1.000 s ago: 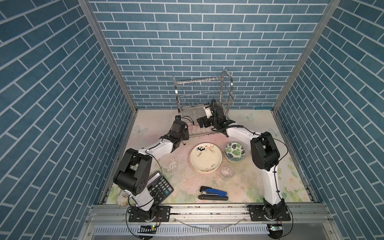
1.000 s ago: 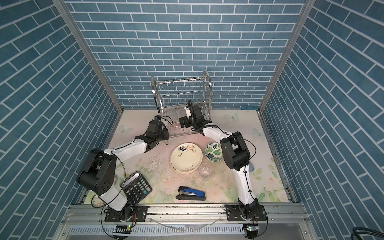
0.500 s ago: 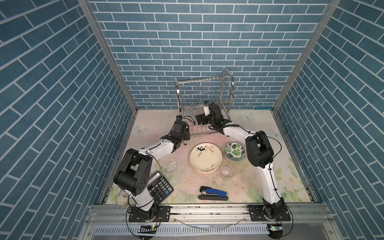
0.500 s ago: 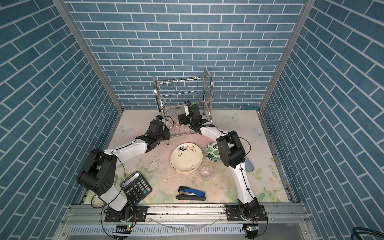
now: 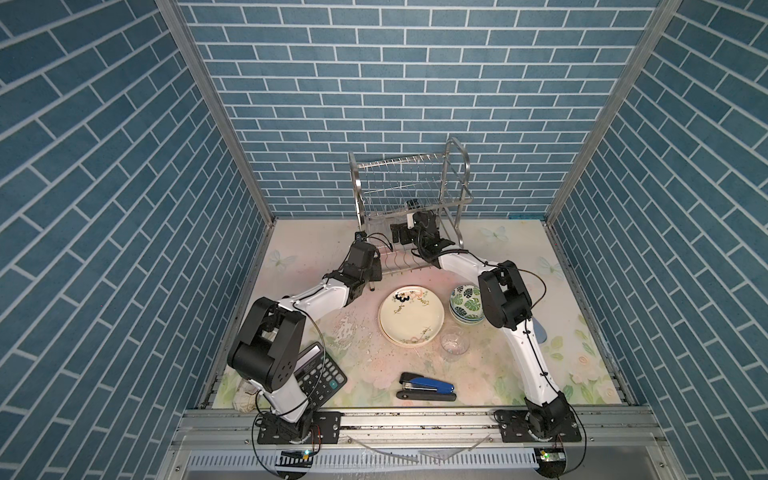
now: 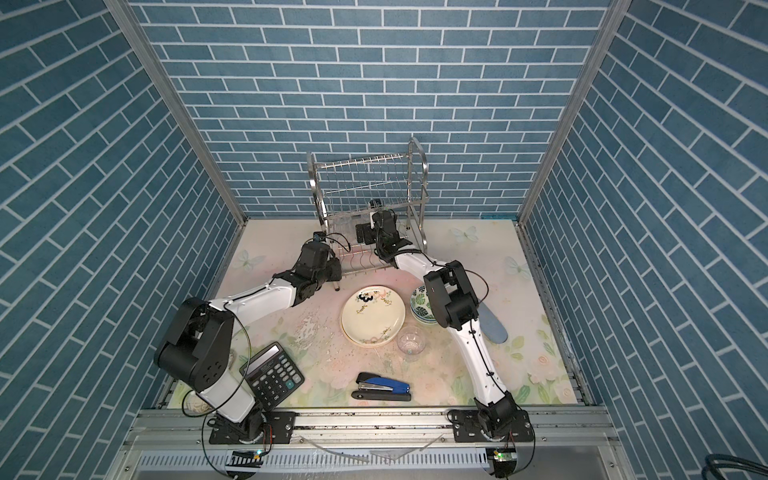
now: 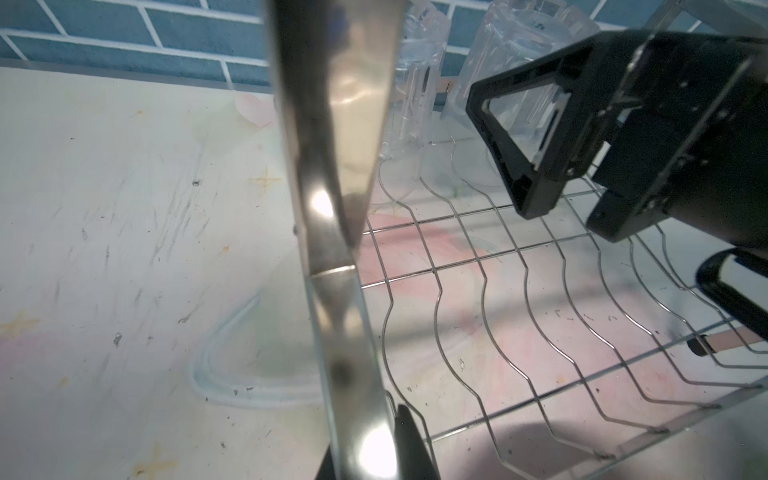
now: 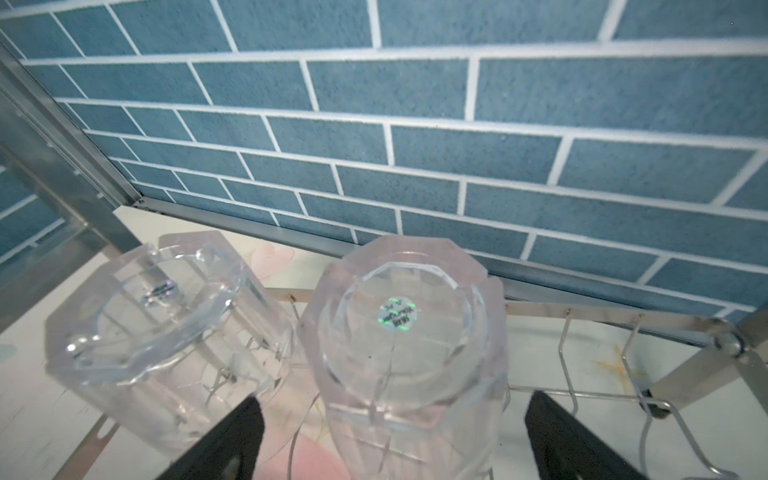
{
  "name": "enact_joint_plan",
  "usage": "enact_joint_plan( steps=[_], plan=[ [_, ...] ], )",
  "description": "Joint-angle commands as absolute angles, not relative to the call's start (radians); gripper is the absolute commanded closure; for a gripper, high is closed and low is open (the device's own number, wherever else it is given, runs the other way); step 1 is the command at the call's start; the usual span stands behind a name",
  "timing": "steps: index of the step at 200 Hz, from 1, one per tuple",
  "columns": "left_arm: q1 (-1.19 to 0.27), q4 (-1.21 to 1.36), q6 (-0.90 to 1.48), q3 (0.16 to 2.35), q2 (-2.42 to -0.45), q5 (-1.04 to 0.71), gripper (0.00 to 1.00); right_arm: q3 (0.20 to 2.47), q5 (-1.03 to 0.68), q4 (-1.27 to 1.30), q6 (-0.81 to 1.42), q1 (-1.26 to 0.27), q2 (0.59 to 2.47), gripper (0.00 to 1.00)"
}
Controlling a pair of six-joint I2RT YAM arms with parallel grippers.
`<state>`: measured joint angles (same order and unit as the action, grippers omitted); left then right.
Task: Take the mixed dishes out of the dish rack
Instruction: 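Close the right gripper on the nearer clear plastic cup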
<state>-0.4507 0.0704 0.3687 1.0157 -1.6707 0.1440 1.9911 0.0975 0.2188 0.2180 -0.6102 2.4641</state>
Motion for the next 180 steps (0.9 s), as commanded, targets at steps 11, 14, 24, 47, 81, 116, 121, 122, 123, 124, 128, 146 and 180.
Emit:
enact_joint_plan(
  steps=[11, 14, 24, 47, 81, 116, 121, 122, 123, 124, 128, 146, 180],
  plan=[
    [-0.502, -0.055, 0.203, 0.999, -1.669, 0.051, 1.0, 2.1, 0.138, 0.153, 0.278, -0.58, 2.53, 0.01],
    [-0.502, -0.055, 0.204, 0.999, -1.671, 0.05, 1.0, 2.103, 0.14, 0.152, 0.278, -0.58, 2.533, 0.01],
    [-0.502, -0.055, 0.203, 0.999, -1.673, 0.049, 1.0, 2.117, 0.153, 0.15, 0.279, -0.578, 2.545, 0.01],
    [-0.502, -0.054, 0.203, 1.002, -1.676, 0.048, 1.0, 2.123, 0.166, 0.16, 0.285, -0.57, 2.553, 0.04],
    [-0.503, -0.057, 0.205, 1.008, -1.683, 0.047, 1.0, 2.095, 0.145, 0.197, 0.294, -0.559, 2.543, 0.18],
    [-0.501, -0.061, 0.207, 1.01, -1.693, 0.046, 1.0, 2.063, 0.139, 0.228, 0.287, -0.554, 2.523, 0.39],
    [-0.502, -0.063, 0.208, 1.011, -1.694, 0.046, 1.0, 2.057, 0.135, 0.231, 0.287, -0.552, 2.519, 0.42],
    [-0.502, -0.063, 0.209, 1.011, -1.694, 0.046, 1.0, 2.055, 0.134, 0.232, 0.287, -0.552, 2.517, 0.43],
    [-0.502, -0.062, 0.209, 1.011, -1.694, 0.046, 1.0, 2.053, 0.134, 0.232, 0.287, -0.553, 2.516, 0.44],
    [-0.501, -0.062, 0.209, 1.011, -1.694, 0.046, 1.0, 2.052, 0.132, 0.233, 0.287, -0.553, 2.515, 0.45],
    [-0.502, -0.061, 0.21, 1.011, -1.696, 0.046, 1.0, 2.043, 0.13, 0.234, 0.287, -0.552, 2.511, 0.48],
    [-0.502, -0.061, 0.216, 1.015, -1.699, 0.048, 1.0, 1.987, 0.111, 0.263, 0.294, -0.553, 2.474, 0.6],
    [-0.498, -0.068, 0.215, 1.037, -1.72, 0.05, 1.0, 1.85, 0.047, 0.307, 0.353, -0.555, 2.382, 0.82]
  ],
)
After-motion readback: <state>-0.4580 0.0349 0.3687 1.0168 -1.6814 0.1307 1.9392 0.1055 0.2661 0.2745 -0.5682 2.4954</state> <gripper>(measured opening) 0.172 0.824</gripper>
